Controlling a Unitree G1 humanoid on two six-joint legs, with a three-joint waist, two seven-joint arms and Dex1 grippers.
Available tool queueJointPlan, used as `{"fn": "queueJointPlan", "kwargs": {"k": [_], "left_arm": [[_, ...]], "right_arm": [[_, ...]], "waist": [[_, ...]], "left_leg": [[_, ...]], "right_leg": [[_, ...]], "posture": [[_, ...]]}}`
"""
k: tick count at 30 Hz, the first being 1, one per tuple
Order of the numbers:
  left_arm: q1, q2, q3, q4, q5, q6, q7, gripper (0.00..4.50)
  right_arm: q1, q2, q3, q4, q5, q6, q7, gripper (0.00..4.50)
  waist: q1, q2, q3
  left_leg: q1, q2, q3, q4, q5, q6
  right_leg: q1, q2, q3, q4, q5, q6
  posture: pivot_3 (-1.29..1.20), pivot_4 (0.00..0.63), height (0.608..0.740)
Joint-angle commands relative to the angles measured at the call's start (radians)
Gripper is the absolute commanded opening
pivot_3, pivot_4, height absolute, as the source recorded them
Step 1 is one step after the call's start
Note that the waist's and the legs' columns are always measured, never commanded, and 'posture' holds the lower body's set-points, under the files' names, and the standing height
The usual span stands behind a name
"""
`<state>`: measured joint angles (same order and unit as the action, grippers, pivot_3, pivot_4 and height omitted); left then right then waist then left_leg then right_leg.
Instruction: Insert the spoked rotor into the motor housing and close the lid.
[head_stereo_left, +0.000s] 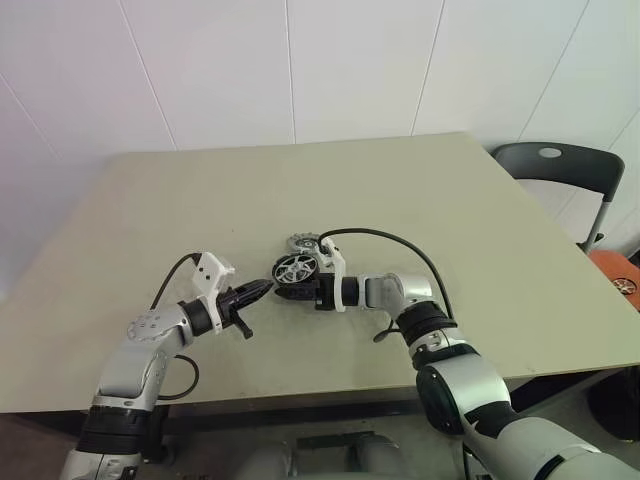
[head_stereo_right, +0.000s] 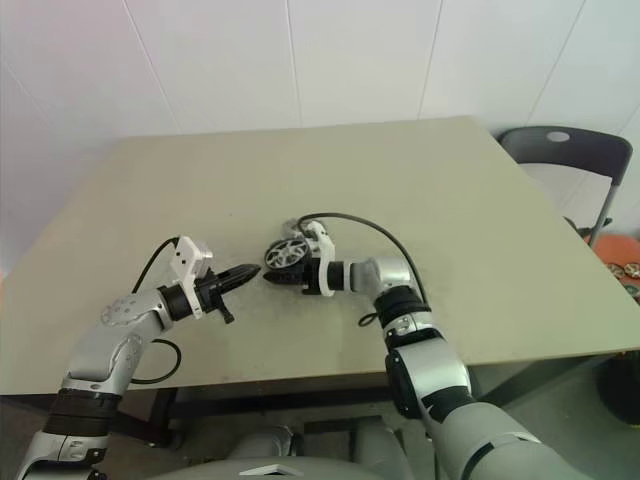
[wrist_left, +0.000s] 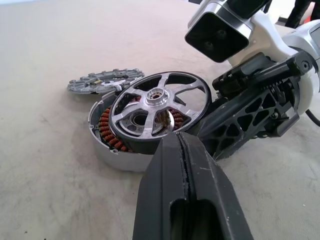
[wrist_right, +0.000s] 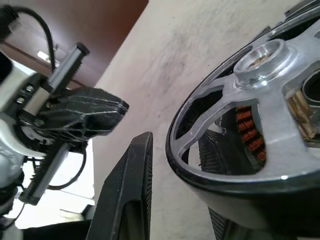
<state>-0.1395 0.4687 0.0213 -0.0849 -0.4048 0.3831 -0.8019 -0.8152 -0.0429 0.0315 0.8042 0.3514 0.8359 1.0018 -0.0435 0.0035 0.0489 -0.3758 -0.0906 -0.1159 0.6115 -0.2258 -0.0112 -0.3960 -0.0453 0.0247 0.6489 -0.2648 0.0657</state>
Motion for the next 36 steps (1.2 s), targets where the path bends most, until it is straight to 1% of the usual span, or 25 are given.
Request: {"fn": "queueJointPlan", "kwargs": {"k": [1,4,7,11,14,22,32,35,36], "left_arm": [[-0.019,0.002,0.007,-0.023,-0.006,-0.006,0.0,0.0],[-0.022,0.002,0.006,-0.019,-0.004,-0.006,0.0,0.0],[-0.023,0.001,0.005,-0.018,-0.003,-0.006,0.002,0.0],[-0.023,0.001,0.006,-0.018,-0.003,-0.007,0.003,0.0],[-0.021,0.0,0.007,-0.018,-0.002,-0.008,0.005,0.0],[-0.019,-0.001,0.005,-0.019,-0.001,-0.01,0.006,0.0],[-0.025,-0.005,-0.002,-0.015,0.001,-0.009,0.006,0.0],[-0.025,-0.009,-0.007,-0.015,0.002,-0.01,0.007,0.0],[-0.025,-0.01,-0.007,-0.015,0.002,-0.01,0.007,0.0]], "right_arm": [[-0.024,-0.018,0.009,-0.1,0.04,0.031,0.073,1.48],[-0.014,-0.046,0.016,-0.185,0.094,0.088,0.163,1.48],[-0.006,-0.066,0.031,-0.221,0.106,0.114,0.193,1.48],[0.003,-0.079,0.061,-0.196,0.079,0.1,0.188,1.48],[0.004,-0.069,0.067,-0.155,0.055,0.074,0.15,1.48],[0.011,-0.038,0.036,-0.126,0.068,0.036,0.123,1.48],[0.008,-0.045,0.034,-0.115,0.059,0.015,0.111,1.48],[0.005,-0.026,0.008,-0.096,0.061,-0.015,0.073,0.91],[0.006,-0.022,0.005,-0.094,0.062,-0.019,0.071,0.64]], "waist": [[0.0,0.0,0.0],[0.0,0.0,0.0],[0.0,0.0,0.0],[0.0,0.0,0.0],[0.0,0.0,0.0],[0.0,0.0,0.0],[0.001,0.0,0.0],[0.0,0.0,0.0],[0.0,0.0,0.0]], "left_leg": [[-0.001,0.0,0.0,0.0,0.0,0.0],[-0.002,0.0,0.0,-0.001,0.0,0.001],[-0.002,0.0,0.0,-0.001,0.0,0.001],[-0.002,0.0,0.0,-0.001,0.0,-0.001],[-0.002,0.0,0.0,-0.001,0.0,0.0],[-0.003,0.0,0.0,-0.001,0.0,0.0],[-0.002,0.0,0.0,0.0,0.0,-0.001],[-0.002,0.0,0.0,0.0,0.0,0.0],[0.0,0.0,0.0,0.0,0.0,0.0]], "right_leg": [[0.0,0.0,0.0,0.0,0.0,0.0],[-0.002,0.0,0.0,0.0,0.0,0.001],[-0.002,0.0,0.0,-0.001,0.0,0.001],[-0.002,0.0,0.0,-0.001,0.0,0.0],[-0.002,0.0,0.0,-0.001,0.0,0.0],[-0.002,0.0,0.0,-0.001,0.0,0.0],[-0.002,0.0,0.0,-0.001,0.0,0.0],[-0.002,0.0,0.0,-0.001,0.0,0.0],[-0.001,0.0,0.0,-0.001,0.0,0.0]], "posture": [[0.0,0.0,0.74],[0.0,0.0,0.74],[0.0,0.0,0.74],[0.0,0.0,0.74],[0.0,0.0,0.74],[0.0,0.0,0.74],[0.0,0.0,0.74],[0.0,0.0,0.74],[0.0,0.0,0.74]]}}
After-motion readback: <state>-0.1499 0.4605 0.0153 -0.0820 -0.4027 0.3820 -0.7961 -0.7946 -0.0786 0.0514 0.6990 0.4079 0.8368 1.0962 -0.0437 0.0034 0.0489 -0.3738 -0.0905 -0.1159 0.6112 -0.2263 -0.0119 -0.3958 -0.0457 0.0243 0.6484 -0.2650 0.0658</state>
